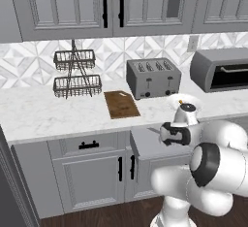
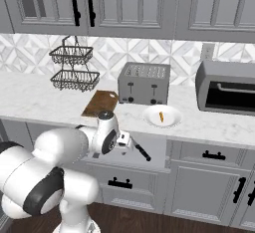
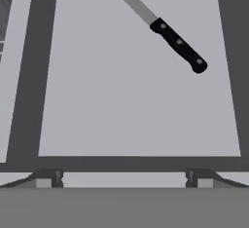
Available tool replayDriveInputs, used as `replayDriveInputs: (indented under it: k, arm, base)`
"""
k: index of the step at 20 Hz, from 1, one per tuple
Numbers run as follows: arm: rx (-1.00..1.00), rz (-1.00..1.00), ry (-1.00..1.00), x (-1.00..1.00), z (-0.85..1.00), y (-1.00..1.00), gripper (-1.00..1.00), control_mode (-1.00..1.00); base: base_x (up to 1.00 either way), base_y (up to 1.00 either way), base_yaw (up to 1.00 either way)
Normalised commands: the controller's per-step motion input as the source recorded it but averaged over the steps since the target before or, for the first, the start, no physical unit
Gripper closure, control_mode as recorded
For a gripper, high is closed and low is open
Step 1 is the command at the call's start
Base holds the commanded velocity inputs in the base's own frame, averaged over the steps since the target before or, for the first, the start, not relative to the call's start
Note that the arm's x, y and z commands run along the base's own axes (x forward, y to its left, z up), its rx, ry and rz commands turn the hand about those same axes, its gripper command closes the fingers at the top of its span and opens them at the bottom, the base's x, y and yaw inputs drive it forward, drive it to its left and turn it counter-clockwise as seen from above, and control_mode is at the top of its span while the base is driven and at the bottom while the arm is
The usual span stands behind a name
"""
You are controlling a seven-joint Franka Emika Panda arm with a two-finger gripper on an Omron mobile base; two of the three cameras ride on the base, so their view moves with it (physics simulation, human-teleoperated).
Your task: Pick up the knife from the drawer and place it on the cutting board. Then place the meat from the plate to the cutting board.
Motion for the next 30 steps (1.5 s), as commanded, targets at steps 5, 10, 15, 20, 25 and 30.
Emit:
replayDriveInputs:
  k: [5, 10, 15, 20, 25, 30]
  arm:
    - [0.03, 0.00, 0.05, 0.26, -0.36, -0.16, -1.00, -1.00]
    - [0.02, 0.00, 0.11, 0.07, -0.38, -0.08, -1.00, -1.00]
    - [0.00, 0.00, 0.10, -0.02, -0.30, -0.04, -1.00, -1.00]
    - [0.00, 0.06, 0.04, -0.55, -0.28, -0.01, -1.00, -1.00]
    - [0.01, 0.10, 0.05, -0.95, -0.14, 0.00, -1.00, -1.00]
    - [0.00, 0.11, 0.10, -1.00, 0.00, 0.00, -1.00, -1.00]
  base:
    - [0.00, 0.00, 0.00]
    - [0.00, 0.00, 0.00]
    - [0.00, 0.00, 0.00]
    - [0.00, 0.00, 0.00]
    - [0.00, 0.00, 0.00]
    - [0.00, 0.00, 0.00]
